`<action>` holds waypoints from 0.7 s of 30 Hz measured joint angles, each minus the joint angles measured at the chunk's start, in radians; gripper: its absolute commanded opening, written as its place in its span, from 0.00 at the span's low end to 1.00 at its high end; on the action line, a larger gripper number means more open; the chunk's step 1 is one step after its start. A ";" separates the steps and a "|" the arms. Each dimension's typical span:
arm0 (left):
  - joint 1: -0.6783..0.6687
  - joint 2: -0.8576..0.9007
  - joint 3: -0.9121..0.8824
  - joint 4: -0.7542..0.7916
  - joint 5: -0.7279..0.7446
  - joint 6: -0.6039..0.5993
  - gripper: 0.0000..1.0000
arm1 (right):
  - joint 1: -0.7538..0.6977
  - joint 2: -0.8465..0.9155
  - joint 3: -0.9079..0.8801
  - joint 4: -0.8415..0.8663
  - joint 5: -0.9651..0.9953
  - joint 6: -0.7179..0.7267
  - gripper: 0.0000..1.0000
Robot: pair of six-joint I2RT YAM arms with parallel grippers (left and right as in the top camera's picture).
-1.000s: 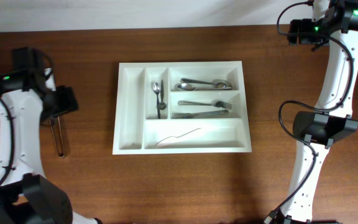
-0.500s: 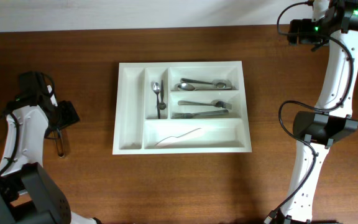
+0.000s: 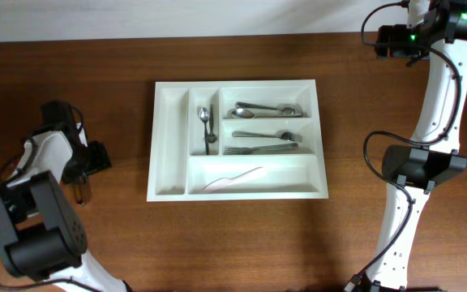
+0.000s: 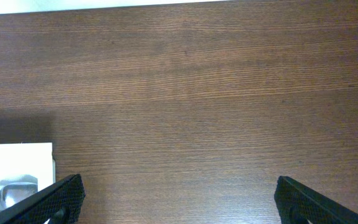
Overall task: Pack container
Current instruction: 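Move the left gripper to the metal tongs and grasp them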
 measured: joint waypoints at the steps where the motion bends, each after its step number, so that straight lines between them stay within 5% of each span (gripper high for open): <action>1: 0.000 0.011 0.000 0.003 0.000 0.003 0.72 | 0.000 0.000 0.000 0.000 0.000 0.000 0.99; 5: 0.000 0.018 0.002 0.013 0.000 0.011 0.70 | 0.000 0.000 0.000 0.000 0.000 0.000 0.99; 6: 0.000 0.018 0.002 0.013 0.001 0.011 0.63 | 0.000 0.000 0.000 0.000 0.000 0.001 0.99; 8: 0.000 0.019 0.003 0.015 0.001 0.010 0.23 | 0.000 0.000 0.000 0.000 0.000 0.001 0.99; 11: 0.000 0.024 0.003 0.023 0.000 0.015 0.02 | 0.000 0.000 0.000 0.000 0.000 0.001 0.99; 21: 0.001 0.034 0.040 -0.041 0.001 0.018 0.02 | 0.000 0.000 0.000 0.000 0.000 0.000 0.99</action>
